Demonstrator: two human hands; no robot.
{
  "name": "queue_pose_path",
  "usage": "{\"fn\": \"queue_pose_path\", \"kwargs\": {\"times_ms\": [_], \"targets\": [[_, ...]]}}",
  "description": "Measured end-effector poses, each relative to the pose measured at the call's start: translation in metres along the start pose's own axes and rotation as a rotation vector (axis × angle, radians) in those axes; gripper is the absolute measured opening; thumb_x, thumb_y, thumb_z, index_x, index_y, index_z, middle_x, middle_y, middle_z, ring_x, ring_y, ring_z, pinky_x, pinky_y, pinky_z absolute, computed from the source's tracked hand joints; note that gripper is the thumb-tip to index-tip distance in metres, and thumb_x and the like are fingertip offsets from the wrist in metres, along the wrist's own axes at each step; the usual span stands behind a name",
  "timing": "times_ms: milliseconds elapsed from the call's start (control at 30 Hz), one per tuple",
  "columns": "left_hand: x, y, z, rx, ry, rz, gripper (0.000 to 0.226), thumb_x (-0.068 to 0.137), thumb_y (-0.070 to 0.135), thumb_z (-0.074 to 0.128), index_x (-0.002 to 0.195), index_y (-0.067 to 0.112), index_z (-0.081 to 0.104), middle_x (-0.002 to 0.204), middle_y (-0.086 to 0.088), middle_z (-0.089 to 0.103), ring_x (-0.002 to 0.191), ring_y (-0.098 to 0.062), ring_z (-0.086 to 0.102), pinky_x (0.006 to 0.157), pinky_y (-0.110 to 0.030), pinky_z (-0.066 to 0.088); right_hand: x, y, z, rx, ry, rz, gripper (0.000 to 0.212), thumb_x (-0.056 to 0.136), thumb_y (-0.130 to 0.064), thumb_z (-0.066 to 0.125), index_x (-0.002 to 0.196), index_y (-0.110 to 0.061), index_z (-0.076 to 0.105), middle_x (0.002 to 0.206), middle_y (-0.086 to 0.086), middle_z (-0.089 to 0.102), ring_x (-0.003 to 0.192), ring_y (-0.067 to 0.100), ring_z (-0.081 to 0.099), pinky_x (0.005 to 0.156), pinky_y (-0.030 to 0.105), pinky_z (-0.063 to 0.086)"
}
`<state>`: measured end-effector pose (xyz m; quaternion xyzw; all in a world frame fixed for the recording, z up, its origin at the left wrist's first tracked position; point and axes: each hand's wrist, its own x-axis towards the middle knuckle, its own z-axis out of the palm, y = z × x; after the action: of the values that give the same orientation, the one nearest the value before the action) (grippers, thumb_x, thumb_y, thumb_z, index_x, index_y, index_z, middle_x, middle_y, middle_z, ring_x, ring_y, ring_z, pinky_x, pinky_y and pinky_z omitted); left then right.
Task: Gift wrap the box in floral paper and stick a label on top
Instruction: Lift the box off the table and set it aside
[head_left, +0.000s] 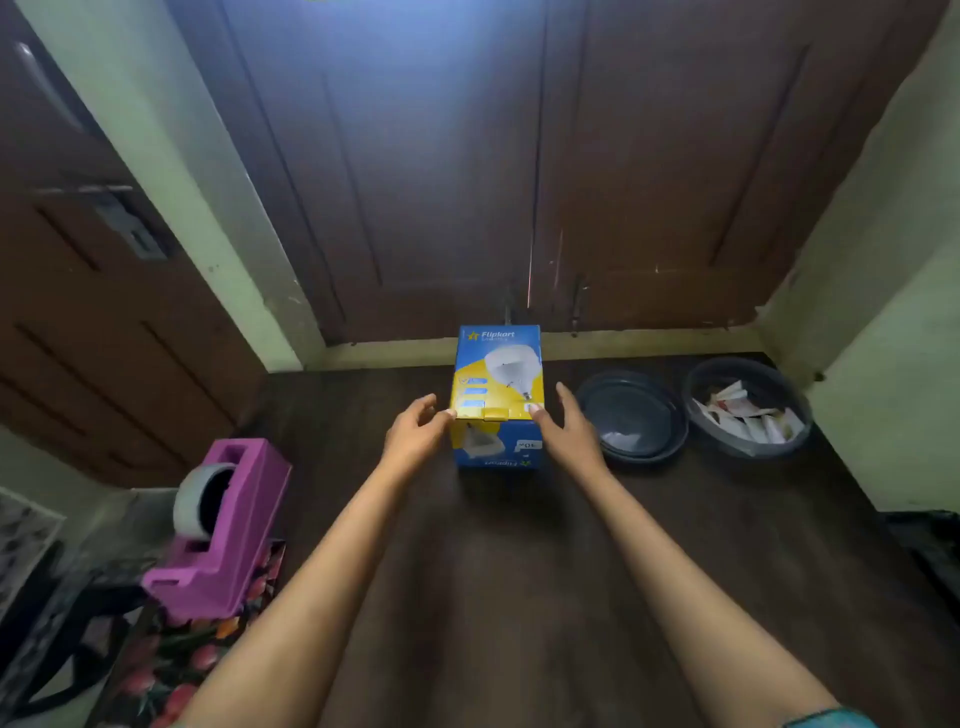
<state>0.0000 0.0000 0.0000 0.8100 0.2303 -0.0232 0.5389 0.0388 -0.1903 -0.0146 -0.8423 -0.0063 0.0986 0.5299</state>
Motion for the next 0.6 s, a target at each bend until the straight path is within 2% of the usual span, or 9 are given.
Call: {"fn": "queue_pose_path", "kwargs": {"times_ms": [100, 200, 300, 333, 400, 500, 600], "targets": [[0.014, 0.003, 0.010, -0.033, -0.014, -0.029, 0.053, 0.091, 0.026, 0.056, 0.140, 0.010, 0.041, 0.140, -0.009, 0.047, 0.128, -0.020, 0.046, 0.109, -0.035, 0.035, 0.011, 0.004, 0.002, 0.023, -0.020, 0.050, 0.064, 0.095, -0.036, 0.048, 0.148, -0.013, 0.021, 0.154, 0.005, 0.024, 0.141, 0.022, 0.024, 0.111, 0.034, 0.023], [0.026, 0.007, 0.019, -0.107, -0.047, -0.070, 0.054, 0.090, 0.029, 0.058, 0.139, 0.012, 0.042, 0.137, -0.008, 0.051, 0.122, -0.023, 0.051, 0.105, -0.042, 0.041, 0.016, 0.007, 0.008, 0.113, -0.075, 0.118, 0.065, 0.095, -0.039, 0.048, 0.149, -0.016, 0.019, 0.153, 0.005, 0.027, 0.139, 0.023, 0.028, 0.108, 0.034, 0.027], [0.037, 0.006, 0.025, -0.146, -0.085, -0.043, 0.032, 0.089, 0.025, 0.057, 0.120, 0.021, 0.054, 0.124, -0.007, 0.061, 0.110, -0.024, 0.059, 0.099, -0.047, 0.046, 0.021, 0.009, 0.012, 0.217, -0.102, 0.096, 0.057, 0.096, -0.034, 0.046, 0.147, -0.018, 0.025, 0.145, 0.002, 0.040, 0.131, 0.017, 0.040, 0.096, 0.026, 0.035], [0.037, 0.005, 0.025, -0.147, -0.088, -0.038, 0.031, 0.087, 0.024, 0.058, 0.118, 0.025, 0.055, 0.120, -0.006, 0.063, 0.108, -0.024, 0.061, 0.097, -0.047, 0.047, 0.021, 0.010, 0.013, 0.238, -0.103, 0.085, 0.054, 0.097, -0.033, 0.045, 0.146, -0.020, 0.027, 0.143, 0.001, 0.042, 0.126, 0.014, 0.043, 0.094, 0.025, 0.036], [0.037, 0.001, 0.024, -0.144, -0.088, -0.014, 0.050, 0.077, 0.028, 0.061, 0.126, 0.024, 0.054, 0.118, -0.005, 0.064, 0.107, -0.024, 0.061, 0.097, -0.047, 0.048, 0.019, 0.012, 0.015, 0.254, -0.096, 0.076, 0.052, 0.097, -0.031, 0.046, 0.145, -0.021, 0.030, 0.141, 0.000, 0.045, 0.123, 0.013, 0.045, 0.095, 0.026, 0.038], [0.022, -0.005, 0.023, -0.125, -0.095, 0.000, 0.064, 0.068, 0.032, 0.065, 0.130, 0.020, 0.054, 0.117, -0.001, 0.064, 0.107, -0.020, 0.061, 0.096, -0.044, 0.049, 0.002, 0.020, 0.011, 0.229, -0.077, 0.059, 0.050, 0.096, -0.028, 0.049, 0.143, -0.020, 0.036, 0.138, -0.001, 0.048, 0.125, 0.015, 0.046, 0.097, 0.026, 0.038], [-0.017, -0.012, 0.022, -0.058, -0.064, 0.053, 0.045, 0.080, 0.018, 0.069, 0.124, 0.014, 0.058, 0.109, 0.001, 0.063, 0.101, -0.014, 0.060, 0.091, -0.031, 0.049, -0.032, 0.032, 0.003, 0.200, -0.033, 0.050, 0.050, 0.093, -0.024, 0.055, 0.139, -0.012, 0.042, 0.136, 0.003, 0.051, 0.125, 0.017, 0.046, 0.103, 0.029, 0.038]]}}
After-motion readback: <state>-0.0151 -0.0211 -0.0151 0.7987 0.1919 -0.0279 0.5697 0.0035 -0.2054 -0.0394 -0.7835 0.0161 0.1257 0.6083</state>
